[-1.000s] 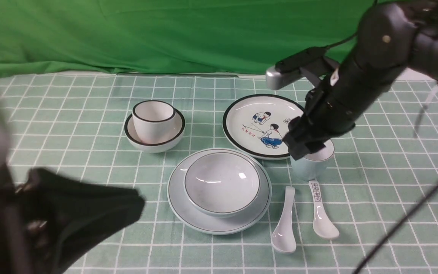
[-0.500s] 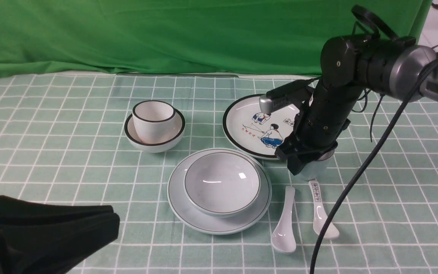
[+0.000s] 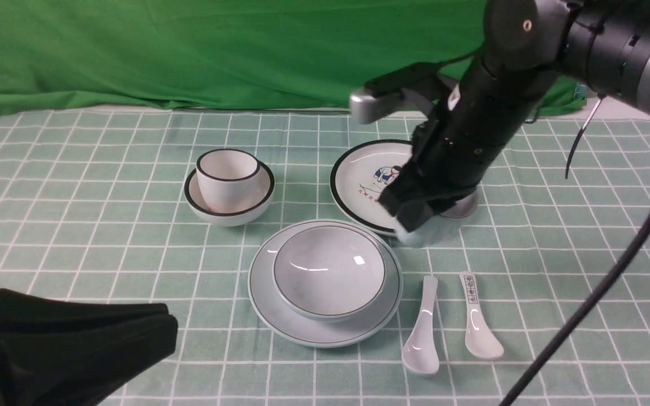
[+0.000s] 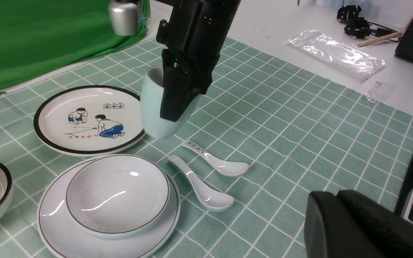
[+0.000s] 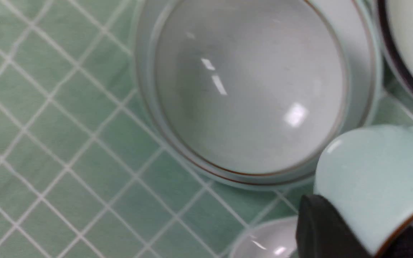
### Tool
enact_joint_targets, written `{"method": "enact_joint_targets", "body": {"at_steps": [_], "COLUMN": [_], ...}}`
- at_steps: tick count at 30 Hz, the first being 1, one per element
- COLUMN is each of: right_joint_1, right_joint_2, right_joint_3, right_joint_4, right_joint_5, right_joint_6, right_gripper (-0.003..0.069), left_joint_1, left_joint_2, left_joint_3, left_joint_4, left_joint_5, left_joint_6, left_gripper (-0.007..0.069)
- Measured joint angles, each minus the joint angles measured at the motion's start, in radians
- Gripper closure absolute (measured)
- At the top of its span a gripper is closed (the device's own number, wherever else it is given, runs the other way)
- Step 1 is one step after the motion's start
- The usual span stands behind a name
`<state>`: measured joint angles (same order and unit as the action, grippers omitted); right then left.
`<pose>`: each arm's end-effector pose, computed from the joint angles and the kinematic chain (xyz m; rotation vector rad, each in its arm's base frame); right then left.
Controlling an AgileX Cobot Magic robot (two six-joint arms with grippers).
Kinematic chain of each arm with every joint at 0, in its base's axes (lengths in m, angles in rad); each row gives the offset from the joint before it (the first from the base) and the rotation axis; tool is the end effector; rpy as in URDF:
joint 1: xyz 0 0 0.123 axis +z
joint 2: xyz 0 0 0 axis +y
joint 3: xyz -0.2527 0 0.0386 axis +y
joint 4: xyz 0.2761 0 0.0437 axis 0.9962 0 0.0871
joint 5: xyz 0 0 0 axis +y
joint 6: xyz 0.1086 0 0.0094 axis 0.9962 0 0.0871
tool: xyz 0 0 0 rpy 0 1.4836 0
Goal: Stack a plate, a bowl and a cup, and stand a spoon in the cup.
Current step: Use the right arm to put the blue teacup into the blue rice bowl in the middle
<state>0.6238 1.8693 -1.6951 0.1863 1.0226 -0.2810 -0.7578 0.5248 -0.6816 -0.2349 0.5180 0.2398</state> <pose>0.3465 0.2706 0.2523 -1.1060 2.4604 0.3502 0.1156 -0.1267 0.3412 0.7997 1.6960 -0.6095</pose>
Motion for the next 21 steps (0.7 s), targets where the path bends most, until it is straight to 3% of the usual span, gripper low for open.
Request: {"method": "enact_joint_targets", "body": {"at_steps": [6, 21], "right_joint_1": [0.081, 0.088], "right_joint_2": [0.067, 0.187], "right_joint_3": [0.0, 0.002], "right_joint_4": [0.012, 0.004], "right_joint_5": [-0.071, -0.188], "right_joint_6": [0.01, 0.062], "right_gripper": [0.0574, 0.0574], "left_joint_1": [0.0, 0.0], "left_joint_2": [0.0, 0.0], "left_joint_3": [0.0, 0.0], "left_joint_4": [0.0, 0.0], "left_joint_5": [0.0, 0.0], "left_joint_6": [0.019, 0.02], "left_gripper": [0.0615, 0.0615]}}
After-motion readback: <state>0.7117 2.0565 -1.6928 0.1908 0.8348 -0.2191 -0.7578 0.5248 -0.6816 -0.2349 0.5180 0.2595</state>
